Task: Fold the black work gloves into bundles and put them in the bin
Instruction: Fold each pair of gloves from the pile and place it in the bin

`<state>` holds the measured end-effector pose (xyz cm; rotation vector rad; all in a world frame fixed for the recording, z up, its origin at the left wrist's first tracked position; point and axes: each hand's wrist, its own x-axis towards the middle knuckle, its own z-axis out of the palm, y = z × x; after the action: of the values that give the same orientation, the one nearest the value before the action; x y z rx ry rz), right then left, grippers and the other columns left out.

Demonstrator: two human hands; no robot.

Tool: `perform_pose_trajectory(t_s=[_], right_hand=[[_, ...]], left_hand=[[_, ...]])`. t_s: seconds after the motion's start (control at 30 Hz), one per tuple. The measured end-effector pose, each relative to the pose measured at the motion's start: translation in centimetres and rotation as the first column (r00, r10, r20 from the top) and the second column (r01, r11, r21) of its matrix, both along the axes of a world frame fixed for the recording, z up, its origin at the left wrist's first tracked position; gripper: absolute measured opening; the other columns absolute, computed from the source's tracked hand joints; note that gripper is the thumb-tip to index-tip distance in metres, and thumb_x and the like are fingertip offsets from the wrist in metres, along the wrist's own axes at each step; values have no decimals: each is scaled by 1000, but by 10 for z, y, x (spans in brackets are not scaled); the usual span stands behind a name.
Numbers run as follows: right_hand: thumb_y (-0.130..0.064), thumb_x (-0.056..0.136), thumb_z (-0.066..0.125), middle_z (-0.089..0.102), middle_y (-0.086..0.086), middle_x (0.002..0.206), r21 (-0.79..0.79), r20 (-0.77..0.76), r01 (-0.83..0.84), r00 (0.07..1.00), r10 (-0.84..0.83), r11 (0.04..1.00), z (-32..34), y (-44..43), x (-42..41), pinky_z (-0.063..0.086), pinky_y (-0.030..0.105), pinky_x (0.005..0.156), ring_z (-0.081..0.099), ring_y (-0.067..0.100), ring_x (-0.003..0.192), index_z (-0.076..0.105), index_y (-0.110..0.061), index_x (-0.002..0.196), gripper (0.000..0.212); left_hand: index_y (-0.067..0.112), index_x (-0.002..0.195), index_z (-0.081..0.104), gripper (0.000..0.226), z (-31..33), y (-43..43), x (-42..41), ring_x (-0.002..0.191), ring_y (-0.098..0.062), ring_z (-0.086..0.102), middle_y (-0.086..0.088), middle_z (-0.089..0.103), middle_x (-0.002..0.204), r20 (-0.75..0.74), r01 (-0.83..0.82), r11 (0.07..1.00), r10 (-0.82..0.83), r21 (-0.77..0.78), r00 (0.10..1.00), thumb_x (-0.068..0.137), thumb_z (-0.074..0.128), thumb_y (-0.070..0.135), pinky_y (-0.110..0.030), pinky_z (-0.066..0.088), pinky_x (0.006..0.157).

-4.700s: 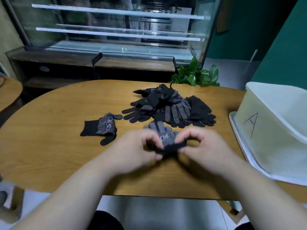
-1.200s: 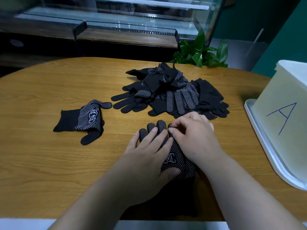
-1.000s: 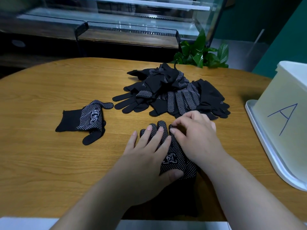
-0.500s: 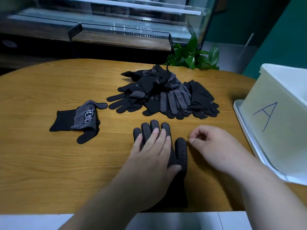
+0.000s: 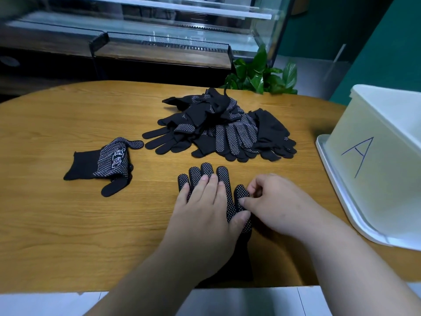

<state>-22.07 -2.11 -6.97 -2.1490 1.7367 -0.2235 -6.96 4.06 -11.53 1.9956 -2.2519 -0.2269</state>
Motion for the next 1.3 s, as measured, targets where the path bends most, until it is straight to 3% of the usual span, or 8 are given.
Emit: perform_pose_trajectory(t_s=[0.1,0.27,0.43,0.6,0.73,0.83,1.17,1.3], right_hand=[[-38,85,67,60,-4,89,31,-17,-15,1000,15,999,0,0,1,37,32,68,54,19,89,63,-18,74,23],[-34,81,65,63,-4,81,40,55,-33,998,31,999,3,2,4,47,33,70,56,14,81,61,-15,73,21],[-28,81,72,62,-9,61,60,202,2,979,-14,998,5,1,-3,43,31,58,52,8,57,58,-18,73,19],[-22,80,80,62,-4,61,154,446,66,885,-129,986,0,-1,-10,52,39,66,55,14,57,66,-16,79,16],[-26,80,82,59,-7,57,110,489,134,855,-171,985,-2,-1,-9,39,24,53,46,7,49,66,-18,77,18],[-26,79,83,56,-9,54,112,536,173,818,-206,978,-2,-1,-8,39,25,55,44,7,49,65,-17,77,21],[-28,84,77,60,-13,57,71,427,78,899,-101,994,1,10,-8,42,25,58,48,0,49,64,-22,74,18],[-29,84,76,62,-19,64,-25,358,48,933,-36,999,3,22,-3,41,14,54,52,-1,55,62,-25,71,20]], left_hand=[[13,159,7,112,-1,-1,-2,153,-19,-2,-3,2,167,59,16,1000,-17,9,998,73,-16,81,-47,1,123],[15,157,-7,111,2,0,-5,152,-18,-13,-1,-10,166,98,-18,1000,17,7,995,68,-11,80,-46,-3,124],[13,158,3,111,0,1,-3,153,-19,-7,-4,-3,167,83,-26,1000,27,-6,996,71,-3,81,-48,1,124],[16,157,-7,112,2,-3,-3,152,-18,-14,-2,-11,166,93,-28,1000,27,6,995,66,-11,80,-47,-2,124],[15,158,-2,110,0,-6,-3,153,-19,-12,-3,-8,166,74,-27,999,28,-17,997,72,-20,82,-47,-1,124],[13,159,10,97,-2,-6,-2,154,-22,-3,-6,3,167,29,-38,998,39,-46,999,83,-16,67,-48,2,124],[18,158,-7,107,-1,-5,-7,152,-24,-13,-8,-12,166,92,-102,995,101,5,991,70,-11,78,-52,-3,122],[16,158,-4,111,4,-5,-5,152,-21,-14,-7,-11,166,71,-95,995,95,-2,993,68,-8,81,-50,-3,123]])
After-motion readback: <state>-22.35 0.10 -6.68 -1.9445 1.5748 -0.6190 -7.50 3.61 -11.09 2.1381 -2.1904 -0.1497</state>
